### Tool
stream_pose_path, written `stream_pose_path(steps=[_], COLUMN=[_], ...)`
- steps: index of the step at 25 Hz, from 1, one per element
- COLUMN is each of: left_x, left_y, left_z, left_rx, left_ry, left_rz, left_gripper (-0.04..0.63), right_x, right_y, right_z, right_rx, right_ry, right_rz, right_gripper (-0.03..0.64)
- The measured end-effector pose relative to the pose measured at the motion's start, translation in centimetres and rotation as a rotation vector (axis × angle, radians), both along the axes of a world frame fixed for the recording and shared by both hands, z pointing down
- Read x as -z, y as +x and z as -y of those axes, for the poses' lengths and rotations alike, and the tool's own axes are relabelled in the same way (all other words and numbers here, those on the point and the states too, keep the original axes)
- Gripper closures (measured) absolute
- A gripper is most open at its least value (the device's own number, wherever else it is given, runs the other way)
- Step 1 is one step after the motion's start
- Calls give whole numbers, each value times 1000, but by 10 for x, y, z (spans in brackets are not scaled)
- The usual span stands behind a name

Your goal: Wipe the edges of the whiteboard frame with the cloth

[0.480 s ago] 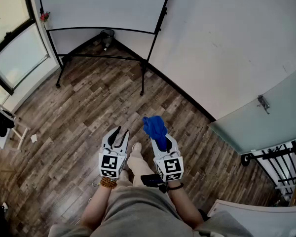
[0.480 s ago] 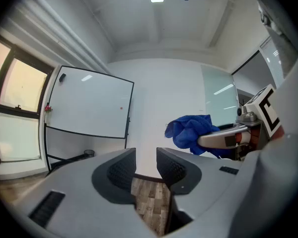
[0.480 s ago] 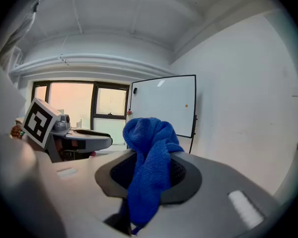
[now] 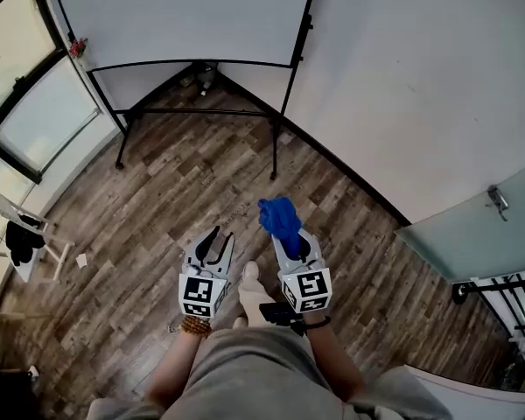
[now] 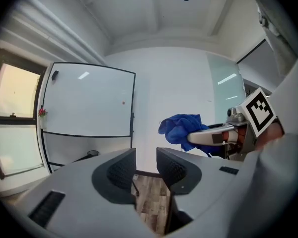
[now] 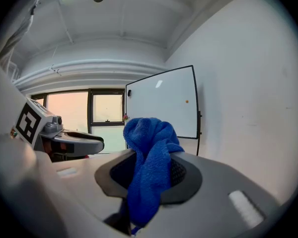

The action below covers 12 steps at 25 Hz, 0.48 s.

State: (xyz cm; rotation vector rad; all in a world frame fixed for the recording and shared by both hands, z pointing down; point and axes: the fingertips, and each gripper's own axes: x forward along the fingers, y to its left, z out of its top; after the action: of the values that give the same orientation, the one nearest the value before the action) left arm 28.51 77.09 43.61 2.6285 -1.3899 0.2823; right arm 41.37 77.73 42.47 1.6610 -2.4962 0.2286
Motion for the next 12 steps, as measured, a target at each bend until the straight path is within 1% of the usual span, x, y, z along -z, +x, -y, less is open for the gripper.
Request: stream_pose_path(steps=[2, 7, 12], left_x=[2, 12, 9], left_y=[9, 50, 81], left_z=[30, 98, 140], left_rx=[-9, -49, -78], left_ry=[5, 2, -9], left_rz=[28, 61, 81], left_gripper=[460, 460, 463], right_x=[1, -5, -24], right_y=[12, 54, 92], right_z=[30, 93, 139], right_rx=[-16, -63, -101], right_ry=[0, -15, -41], right_rz=[23, 62, 91], right_gripper=[499, 499, 499])
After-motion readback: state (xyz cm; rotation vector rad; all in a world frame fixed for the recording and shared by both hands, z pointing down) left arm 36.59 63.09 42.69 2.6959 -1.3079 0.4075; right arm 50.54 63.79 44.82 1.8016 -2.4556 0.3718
